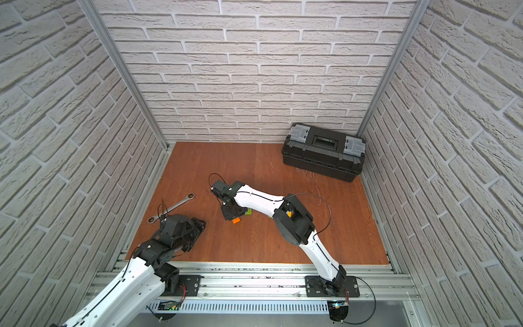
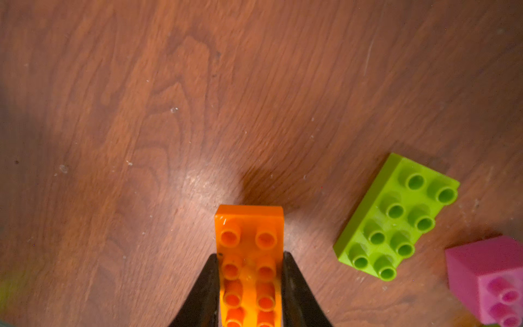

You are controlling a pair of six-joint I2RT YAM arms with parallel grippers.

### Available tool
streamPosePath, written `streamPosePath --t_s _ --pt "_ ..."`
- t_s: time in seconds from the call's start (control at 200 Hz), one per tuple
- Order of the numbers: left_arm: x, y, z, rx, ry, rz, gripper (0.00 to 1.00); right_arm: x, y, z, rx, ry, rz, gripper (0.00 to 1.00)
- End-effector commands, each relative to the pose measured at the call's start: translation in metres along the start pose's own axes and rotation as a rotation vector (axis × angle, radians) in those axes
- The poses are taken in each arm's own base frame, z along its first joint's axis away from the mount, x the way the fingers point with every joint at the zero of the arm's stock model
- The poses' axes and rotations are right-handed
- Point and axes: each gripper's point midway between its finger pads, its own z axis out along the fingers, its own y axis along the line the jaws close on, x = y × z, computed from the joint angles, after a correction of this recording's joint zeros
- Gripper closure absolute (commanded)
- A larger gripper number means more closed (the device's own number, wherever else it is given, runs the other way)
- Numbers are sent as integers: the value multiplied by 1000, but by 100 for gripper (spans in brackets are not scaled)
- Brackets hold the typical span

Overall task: Assemble a carrot with lego
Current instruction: Assemble the lego brick with the lego brick.

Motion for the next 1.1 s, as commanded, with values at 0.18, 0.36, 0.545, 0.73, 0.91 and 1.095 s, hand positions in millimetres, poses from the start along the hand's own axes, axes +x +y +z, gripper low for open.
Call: streamPosePath --t_s 0.18,0.36,0.545,0.73,0.91,1.095 --pt "0 3 2 8 -4 -14 19 16 -3 32 33 75 3 91" --pt "0 2 2 8 -4 -12 17 12 -4 21 32 48 6 62" --pt "0 2 2 4 -4 -13 15 2 -5 1 33 14 4 46" --pt "-1 1 1 8 -5 -11 15 -10 -8 -24 36 -25 11 39" --pt "-1 0 0 10 -5 -9 15 -24 -14 -58 8 -66 40 36" --pt "-2 -1 0 4 -4 -2 15 -35 -38 -81 20 -101 112 36"
